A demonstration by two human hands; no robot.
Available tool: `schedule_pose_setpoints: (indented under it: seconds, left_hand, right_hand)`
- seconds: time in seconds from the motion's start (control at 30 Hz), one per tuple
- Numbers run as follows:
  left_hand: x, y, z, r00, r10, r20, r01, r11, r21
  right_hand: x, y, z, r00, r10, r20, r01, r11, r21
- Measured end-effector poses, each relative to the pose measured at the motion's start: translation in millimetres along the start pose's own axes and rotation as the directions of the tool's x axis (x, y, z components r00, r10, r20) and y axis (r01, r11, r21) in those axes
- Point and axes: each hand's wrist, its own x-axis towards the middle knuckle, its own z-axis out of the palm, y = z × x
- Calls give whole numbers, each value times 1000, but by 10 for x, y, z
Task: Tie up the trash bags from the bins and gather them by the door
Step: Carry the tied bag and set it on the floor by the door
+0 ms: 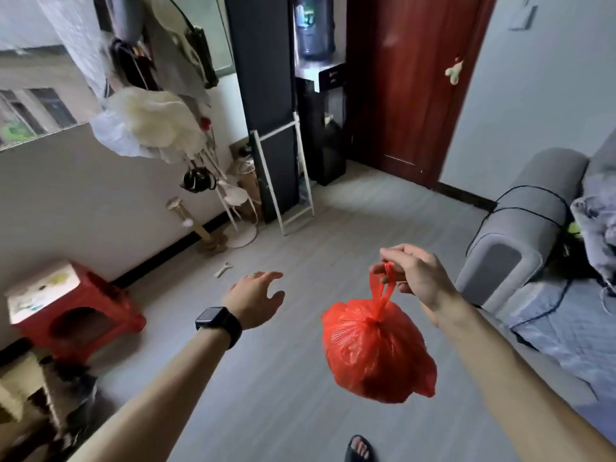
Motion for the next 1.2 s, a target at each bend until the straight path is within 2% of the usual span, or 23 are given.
schedule_pose_setpoints:
  seconds: [0.23,0.47,0.57,0.77,0.93,1.07,1.2]
  left_hand:
    - [1977,265,-396,997,80,15,-80,997,-2]
    - [4105,454,-532,981,186,50,-187,982,25]
    - [5122,689,-654,952,291,93,-296,954,41]
    - [6894,1441,-955,900,406,160,-421,904,73]
    - [8232,2318,-740,857,465,223,-489,870,62]
    - [9065,3038,-521,843,470,263,-496,867,42]
    - [9723,3631,-389,846,432,314,-464,885,32]
  right_hand:
    - [1708,-425,-253,996,30,-79,-30,1000,0]
    - [3419,-602,-620,968,58,-245,-51,998,33]
    - [4145,-646,-792,932,103,-348,-78,993,87]
    - [5376,-800,-1294,844,202,-497,-101,970,223]
    - [6433,-773,-1870,806,272,-526,-115,943,312]
    - [7330,-730,-2382,836,280,-472,-176,951,253]
    - [8069,-703,-2947,834,326,-445,-246,942,230]
